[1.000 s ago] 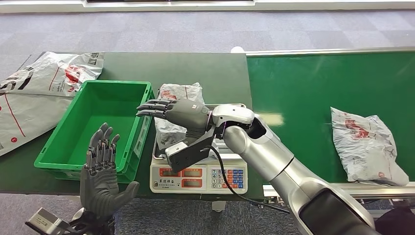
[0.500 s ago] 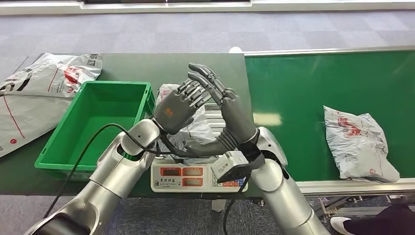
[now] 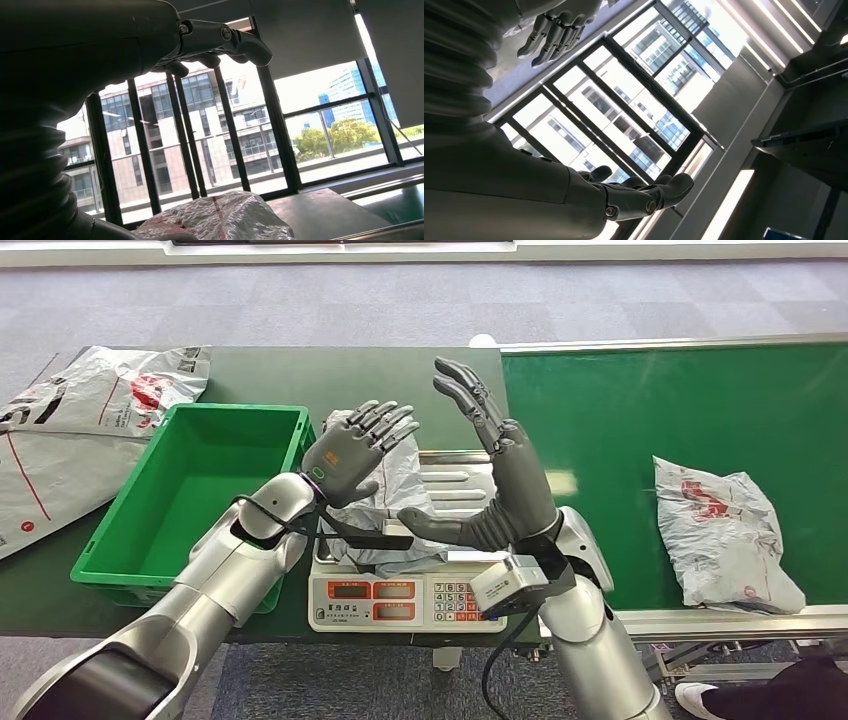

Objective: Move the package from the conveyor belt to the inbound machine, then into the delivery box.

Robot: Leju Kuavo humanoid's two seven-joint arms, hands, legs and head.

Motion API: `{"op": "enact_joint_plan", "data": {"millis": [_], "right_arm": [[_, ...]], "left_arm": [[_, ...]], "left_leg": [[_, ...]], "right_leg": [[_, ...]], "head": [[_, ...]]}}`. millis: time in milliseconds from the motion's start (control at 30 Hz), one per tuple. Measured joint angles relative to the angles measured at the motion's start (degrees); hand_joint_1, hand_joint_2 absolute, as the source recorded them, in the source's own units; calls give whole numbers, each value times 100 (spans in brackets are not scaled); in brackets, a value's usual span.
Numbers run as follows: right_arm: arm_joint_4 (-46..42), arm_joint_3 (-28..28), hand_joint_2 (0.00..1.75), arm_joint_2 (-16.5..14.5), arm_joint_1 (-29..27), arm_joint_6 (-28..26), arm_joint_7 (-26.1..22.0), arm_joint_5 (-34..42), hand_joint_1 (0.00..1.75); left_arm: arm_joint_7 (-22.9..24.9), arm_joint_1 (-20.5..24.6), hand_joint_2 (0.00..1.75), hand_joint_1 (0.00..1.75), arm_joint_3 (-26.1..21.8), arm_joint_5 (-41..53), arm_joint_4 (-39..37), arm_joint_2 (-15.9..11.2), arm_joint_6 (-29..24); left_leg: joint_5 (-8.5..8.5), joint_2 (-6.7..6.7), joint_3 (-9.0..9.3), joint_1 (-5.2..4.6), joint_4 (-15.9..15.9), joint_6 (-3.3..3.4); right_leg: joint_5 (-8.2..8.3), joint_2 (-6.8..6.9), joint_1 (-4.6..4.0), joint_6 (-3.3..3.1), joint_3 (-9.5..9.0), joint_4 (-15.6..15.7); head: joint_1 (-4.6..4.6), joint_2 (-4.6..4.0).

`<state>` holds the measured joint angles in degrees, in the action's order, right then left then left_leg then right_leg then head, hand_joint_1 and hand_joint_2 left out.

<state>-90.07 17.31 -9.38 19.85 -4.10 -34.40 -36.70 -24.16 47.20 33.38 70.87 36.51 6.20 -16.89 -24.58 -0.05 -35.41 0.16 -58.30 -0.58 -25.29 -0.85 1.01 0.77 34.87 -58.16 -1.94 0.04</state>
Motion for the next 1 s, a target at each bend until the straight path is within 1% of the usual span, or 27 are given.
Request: {"op": "enact_joint_plan", "data": {"millis": [167, 233, 300, 400, 433, 500, 700, 1000], "right_arm": [[0, -14, 175, 0, -4, -6, -6, 0, 0], [1, -19, 175, 0, -5, -20, -23, 2, 0], [6, -21, 175, 0, -2, -43, -56, 14, 0], [34, -21, 175, 0, 12, -89, -101, 45, 0], [43, -21, 175, 0, 16, -104, -108, 51, 0], [50, -21, 175, 0, 18, -126, -107, 57, 0], [50, -21, 175, 0, 12, -140, -60, 61, 0], [50, -21, 175, 0, 8, -140, -39, 56, 0]], "left_arm": [[2, 23, 175, 0, 54, -7, -92, -9, 10], [-14, 48, 175, 0, 102, 25, -142, -17, 152], [-167, 129, 175, 0, 181, 41, -251, -29, 659], [-628, 347, 175, 0, 390, -77, -526, -52, 1693], [-767, 429, 175, 0, 462, -144, -617, -56, 1914], [-957, 575, 175, 0, 570, -287, -751, -58, 2140], [-1167, 793, 175, 0, 774, -586, -908, -56, 2445], [-1187, 867, 175, 0, 887, -626, -995, -56, 2474]], "left_leg": [[0, 0, 0, 0, 0, 0], [0, 0, 0, 0, 0, 0], [0, -1, -1, 0, 0, 0], [1, -4, -1, 0, 0, 0], [1, -5, -1, 0, 0, -1], [1, -5, -1, 0, 0, -1], [1, -5, -1, 0, 0, -1], [1, -5, -1, 0, 0, -1]], "right_leg": [[0, 0, 0, 0, 0, 0], [0, 0, 0, 0, 0, 0], [0, 0, -1, 0, 0, 0], [0, 1, -2, 0, 0, 0], [0, 0, -2, 0, 0, 0], [0, 0, -2, 0, 0, 0], [0, 0, -1, 0, 0, 0], [-1, 0, -1, -1, 1, 0]], "head": [[-1, 0], [-1, 0], [-1, 0], [0, 0], [1, 0], [0, 0], [0, 0], [-1, 0]]}}
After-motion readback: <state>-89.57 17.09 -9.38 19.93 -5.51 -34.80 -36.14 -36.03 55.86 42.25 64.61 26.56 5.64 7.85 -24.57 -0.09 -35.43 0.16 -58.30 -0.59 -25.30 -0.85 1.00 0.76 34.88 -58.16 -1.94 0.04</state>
